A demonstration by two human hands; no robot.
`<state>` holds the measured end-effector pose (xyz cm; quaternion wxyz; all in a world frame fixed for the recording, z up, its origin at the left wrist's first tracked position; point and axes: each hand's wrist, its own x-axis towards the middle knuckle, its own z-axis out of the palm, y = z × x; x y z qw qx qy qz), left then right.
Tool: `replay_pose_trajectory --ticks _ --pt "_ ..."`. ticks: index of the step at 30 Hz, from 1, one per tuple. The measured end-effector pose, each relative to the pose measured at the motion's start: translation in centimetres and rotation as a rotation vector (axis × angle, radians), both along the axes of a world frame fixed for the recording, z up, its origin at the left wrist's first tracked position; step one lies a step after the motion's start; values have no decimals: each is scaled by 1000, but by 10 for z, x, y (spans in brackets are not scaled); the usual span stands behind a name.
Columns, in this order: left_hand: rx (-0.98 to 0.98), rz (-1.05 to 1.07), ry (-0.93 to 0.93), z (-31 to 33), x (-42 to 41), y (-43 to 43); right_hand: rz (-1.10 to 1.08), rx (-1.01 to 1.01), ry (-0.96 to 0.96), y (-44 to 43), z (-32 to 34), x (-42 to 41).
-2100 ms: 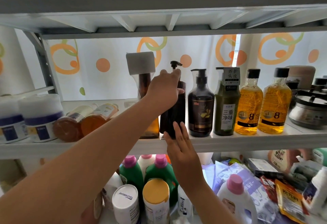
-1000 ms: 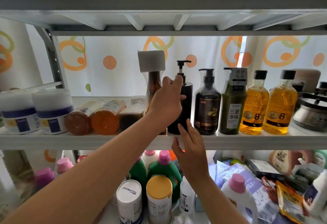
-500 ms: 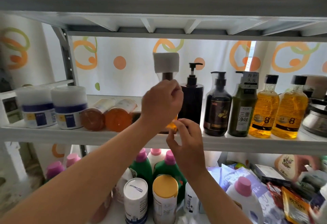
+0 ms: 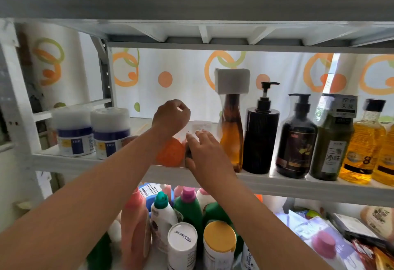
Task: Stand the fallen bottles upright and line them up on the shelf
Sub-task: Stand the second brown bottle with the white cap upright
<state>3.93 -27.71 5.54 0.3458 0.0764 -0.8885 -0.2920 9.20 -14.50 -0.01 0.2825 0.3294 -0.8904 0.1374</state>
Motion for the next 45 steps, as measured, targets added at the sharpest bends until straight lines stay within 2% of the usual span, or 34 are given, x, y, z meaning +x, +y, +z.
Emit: replay_pose_trajectory --ticks 6,10,13,21,26,32,41,45 --pt "-12 -87 -57 26 -34 22 -102 149 -16 -11 1 -12" --pt "-181 -63 -129 14 -54 24 -117 141 -4 -12 -2 -11" --pt "-225 -20 -219 -3 -63 13 -140 101 64 -17 -10 -14" --pt "-114 -82 -351 -6 -63 -3 -77 55 104 -12 -14 -13" --pt "-91 -129 -332 -9 -67 -7 -147 -25 93 -20 -22 -14" --pt "-58 -128 -323 -8 -68 -8 -143 -168 174 -23 -31 -16" --pt "188 -176 -253 -6 -64 -9 -129 -112 318 -19 -53 -14" --pt "226 -246 -258 -6 -63 -8 -125 -138 374 -17 -56 -18"
